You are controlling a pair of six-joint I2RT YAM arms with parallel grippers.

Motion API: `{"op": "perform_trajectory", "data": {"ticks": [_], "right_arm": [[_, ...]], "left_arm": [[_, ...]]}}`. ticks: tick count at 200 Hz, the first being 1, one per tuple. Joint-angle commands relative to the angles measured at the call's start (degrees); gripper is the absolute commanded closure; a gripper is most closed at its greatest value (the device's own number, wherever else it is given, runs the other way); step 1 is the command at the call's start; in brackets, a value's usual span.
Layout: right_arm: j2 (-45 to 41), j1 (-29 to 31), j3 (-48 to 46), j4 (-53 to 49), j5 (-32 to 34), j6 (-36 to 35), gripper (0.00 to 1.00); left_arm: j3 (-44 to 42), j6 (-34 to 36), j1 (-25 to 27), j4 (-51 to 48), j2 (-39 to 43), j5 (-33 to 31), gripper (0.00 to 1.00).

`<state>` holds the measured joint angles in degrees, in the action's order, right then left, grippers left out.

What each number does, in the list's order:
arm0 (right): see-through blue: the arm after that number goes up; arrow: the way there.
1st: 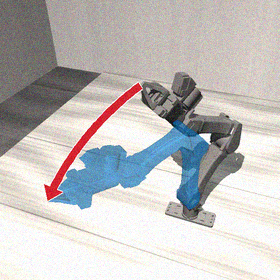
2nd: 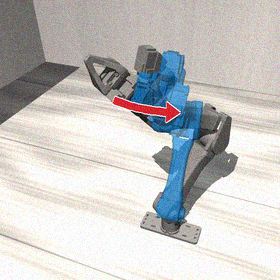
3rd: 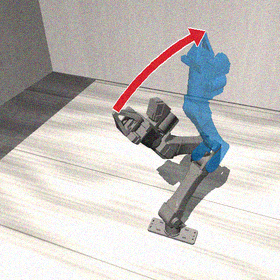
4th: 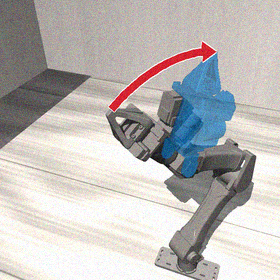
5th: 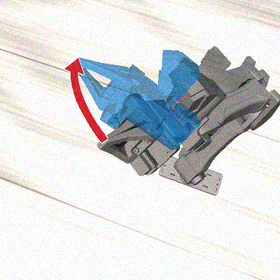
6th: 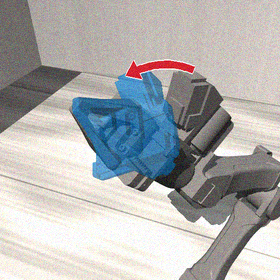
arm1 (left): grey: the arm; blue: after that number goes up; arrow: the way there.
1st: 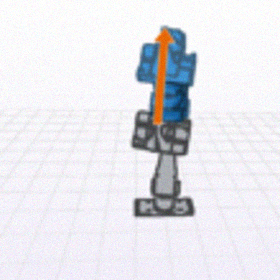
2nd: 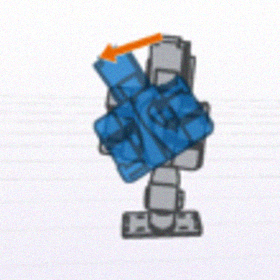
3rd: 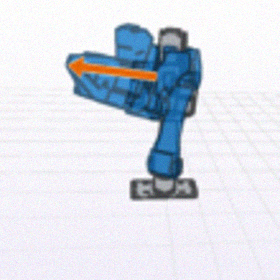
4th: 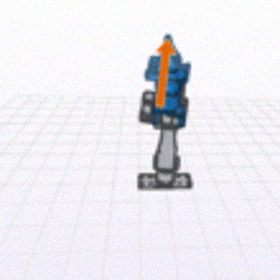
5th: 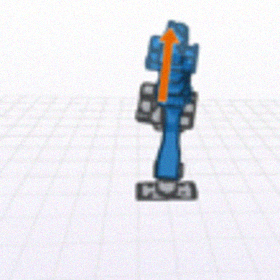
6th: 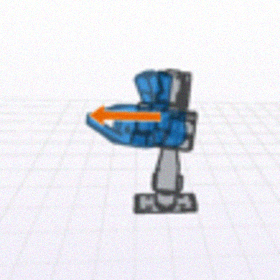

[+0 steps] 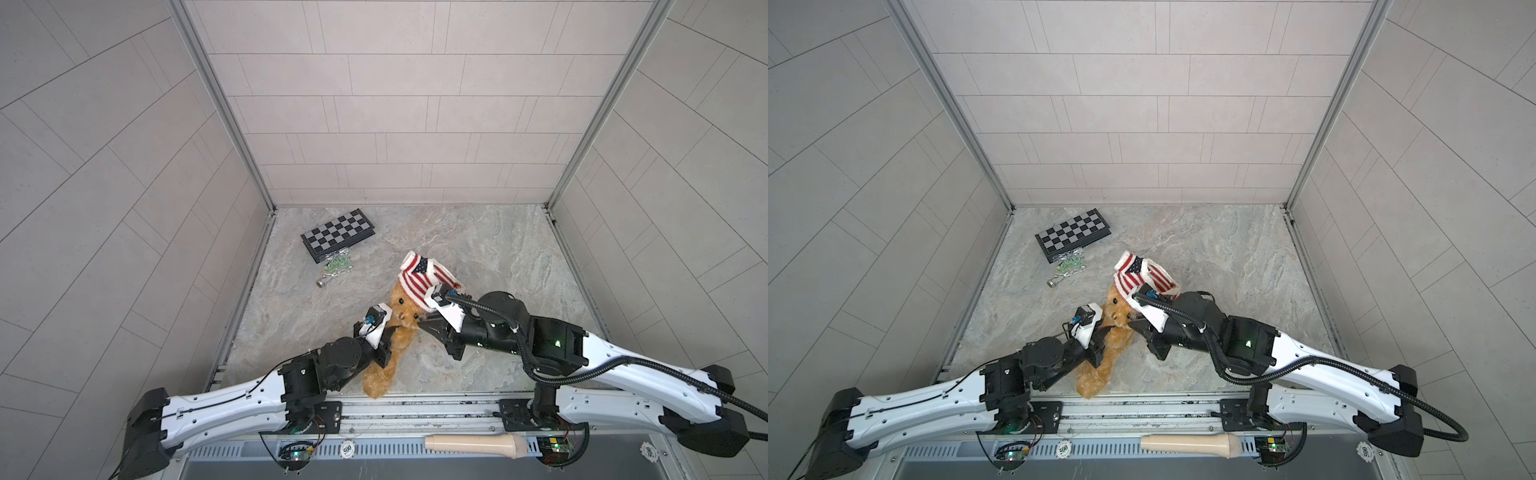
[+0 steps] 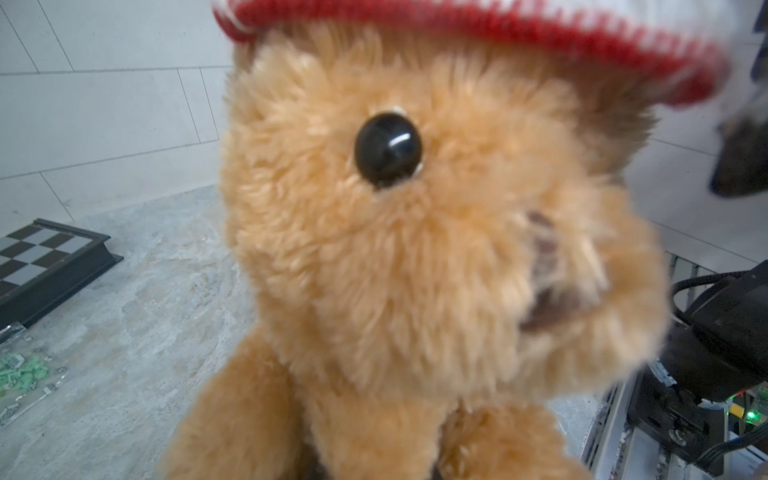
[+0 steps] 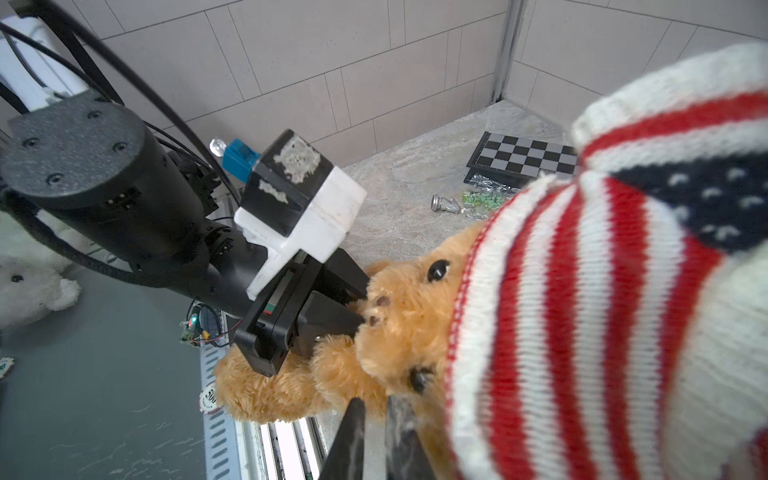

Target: Dress the teddy bear

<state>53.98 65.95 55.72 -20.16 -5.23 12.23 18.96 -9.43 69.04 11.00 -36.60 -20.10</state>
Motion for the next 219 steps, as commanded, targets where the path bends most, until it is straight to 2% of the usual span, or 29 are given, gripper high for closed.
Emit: {"op": "perform_trajectory", "data": {"ticks": [1, 52, 89, 115, 132, 156, 173, 192, 219], "right_arm": [[-0.6, 3.0, 2.5, -2.7, 6.9, -0.3, 0.81], [1.9, 9.4, 6.6, -5.0, 13.8, -0.4, 0.81], [-0.9, 10.3, 4.5, -2.3, 17.1, 1.4, 0.81], [-5.9, 10.3, 2.6, -1.9, 20.6, 1.8, 0.74], [-9.4, 10.1, 2.5, -5.3, 27.3, 2.4, 0.68], [-13.6, 7.5, 1.5, -10.7, 35.9, 5.6, 0.53], [-15.3, 2.8, 0.4, -10.9, 30.5, 7.0, 0.43], [-13.9, -1.8, 0.6, -10.2, 22.9, 7.5, 0.42], [-7.6, -3.9, 1.4, -8.0, 15.3, 5.8, 0.41]], "left_arm": [[-0.2, 3.7, 0.2, 4.7, 2.0, -0.6, 1.0], [-0.5, 3.8, 0.2, 7.4, 0.5, -2.3, 1.0], [-2.6, 2.2, 0.2, 7.2, 1.4, -2.7, 1.0], [-2.6, 3.0, 0.2, 5.5, 2.4, -3.1, 1.0], [-2.0, 3.6, 0.2, 4.2, 2.4, -3.1, 1.0], [-1.2, 3.8, 0.2, 3.3, 1.7, -2.8, 1.0], [-0.8, 3.6, 0.2, 2.7, 0.8, -2.8, 1.0], [-0.5, 3.4, 0.2, 2.5, -0.2, -2.6, 1.0], [-0.4, 3.0, 0.2, 3.3, -2.0, -2.4, 1.0]]}}
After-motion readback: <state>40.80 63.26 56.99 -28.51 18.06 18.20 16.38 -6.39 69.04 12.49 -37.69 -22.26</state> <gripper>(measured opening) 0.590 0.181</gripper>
